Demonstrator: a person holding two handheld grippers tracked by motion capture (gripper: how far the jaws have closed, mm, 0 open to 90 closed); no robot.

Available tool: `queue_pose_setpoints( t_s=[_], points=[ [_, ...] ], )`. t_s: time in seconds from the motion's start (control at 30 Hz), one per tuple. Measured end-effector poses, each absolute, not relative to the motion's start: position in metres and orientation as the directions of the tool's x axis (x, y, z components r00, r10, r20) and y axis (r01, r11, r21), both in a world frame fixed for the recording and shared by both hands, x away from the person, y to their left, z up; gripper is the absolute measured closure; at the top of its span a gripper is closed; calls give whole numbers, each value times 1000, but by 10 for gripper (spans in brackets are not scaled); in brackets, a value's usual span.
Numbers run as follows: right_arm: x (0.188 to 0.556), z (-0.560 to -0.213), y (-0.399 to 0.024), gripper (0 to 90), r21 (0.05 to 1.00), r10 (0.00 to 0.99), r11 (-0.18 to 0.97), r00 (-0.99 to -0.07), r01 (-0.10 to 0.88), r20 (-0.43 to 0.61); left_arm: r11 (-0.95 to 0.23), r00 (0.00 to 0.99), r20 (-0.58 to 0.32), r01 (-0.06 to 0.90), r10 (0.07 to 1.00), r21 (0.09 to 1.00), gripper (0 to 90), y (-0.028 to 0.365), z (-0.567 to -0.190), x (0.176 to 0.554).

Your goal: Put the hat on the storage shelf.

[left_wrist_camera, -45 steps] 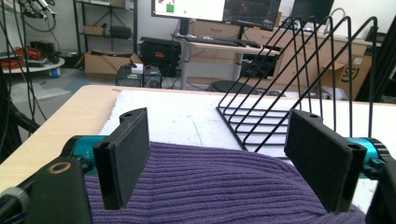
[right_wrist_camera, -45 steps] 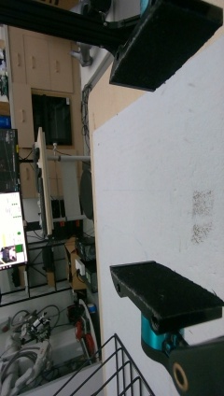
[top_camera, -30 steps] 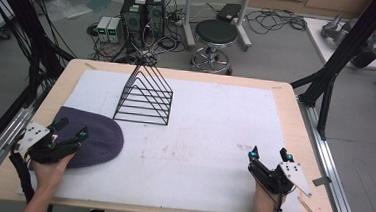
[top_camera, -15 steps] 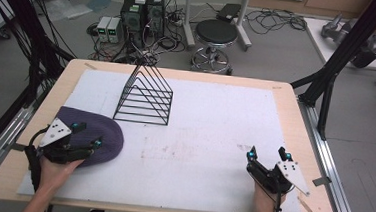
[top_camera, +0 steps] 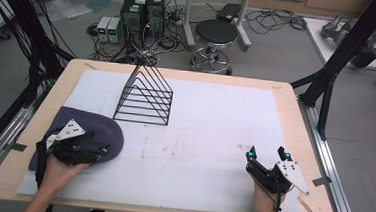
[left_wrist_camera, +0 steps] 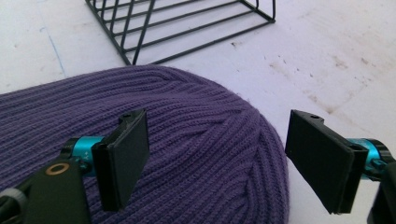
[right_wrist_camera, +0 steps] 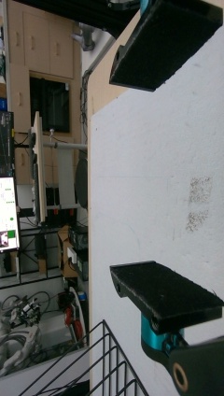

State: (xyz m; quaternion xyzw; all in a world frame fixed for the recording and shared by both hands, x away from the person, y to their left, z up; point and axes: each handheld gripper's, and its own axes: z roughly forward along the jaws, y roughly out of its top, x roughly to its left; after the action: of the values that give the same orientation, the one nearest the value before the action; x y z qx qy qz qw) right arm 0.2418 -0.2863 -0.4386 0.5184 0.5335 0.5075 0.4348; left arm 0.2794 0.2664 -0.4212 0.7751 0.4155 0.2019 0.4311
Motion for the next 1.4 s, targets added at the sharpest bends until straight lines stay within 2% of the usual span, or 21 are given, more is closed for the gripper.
queue_pose_setpoints(
  t_s=[0.43,0.6,1.1,1.4],
  points=[
    [242,-438,-285,78,993,995,-31,-94,111,42,-338,597,-16,475,802,813,221,261,-424,281],
    [243,-438,-285,78,993,995,-31,-94,114,42,-419,626,50,458,778,784,225,252,-427,282],
    [243,-438,-285,78,993,995,-30,-94,113,41,-573,695,102,490,711,657,201,236,-434,287],
    [242,-437,-284,78,994,995,-2,-97,111,13,-601,717,103,487,689,633,228,238,-433,292]
  ],
)
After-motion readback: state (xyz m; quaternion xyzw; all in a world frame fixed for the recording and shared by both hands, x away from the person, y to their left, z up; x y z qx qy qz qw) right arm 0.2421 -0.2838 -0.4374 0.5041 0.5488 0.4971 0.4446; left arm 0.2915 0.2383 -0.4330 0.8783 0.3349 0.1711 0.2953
